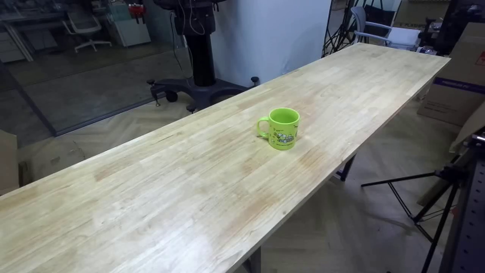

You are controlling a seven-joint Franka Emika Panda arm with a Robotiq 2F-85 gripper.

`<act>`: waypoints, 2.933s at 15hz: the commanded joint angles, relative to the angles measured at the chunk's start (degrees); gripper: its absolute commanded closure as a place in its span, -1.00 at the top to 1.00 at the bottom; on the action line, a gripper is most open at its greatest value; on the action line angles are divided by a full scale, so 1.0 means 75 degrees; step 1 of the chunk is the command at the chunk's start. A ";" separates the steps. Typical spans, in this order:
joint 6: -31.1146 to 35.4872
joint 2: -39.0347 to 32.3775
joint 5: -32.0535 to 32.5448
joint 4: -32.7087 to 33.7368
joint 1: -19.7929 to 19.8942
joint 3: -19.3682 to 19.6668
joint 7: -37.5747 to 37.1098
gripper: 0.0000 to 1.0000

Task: Move the mug cup to the right

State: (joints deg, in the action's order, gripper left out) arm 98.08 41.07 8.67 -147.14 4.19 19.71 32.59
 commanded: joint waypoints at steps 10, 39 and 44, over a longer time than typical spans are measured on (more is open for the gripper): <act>0.2816 -0.0963 -0.0208 0.0276 0.0414 0.0472 -0.0339 1.00; 0.5428 -0.7833 0.0620 0.3525 0.0790 -0.0744 -0.4269 1.00; 0.5854 -0.8182 -0.0092 0.3390 0.0768 -0.1246 -0.3824 1.00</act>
State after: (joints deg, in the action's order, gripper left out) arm 142.16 -20.36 7.86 -121.80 9.82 10.42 3.96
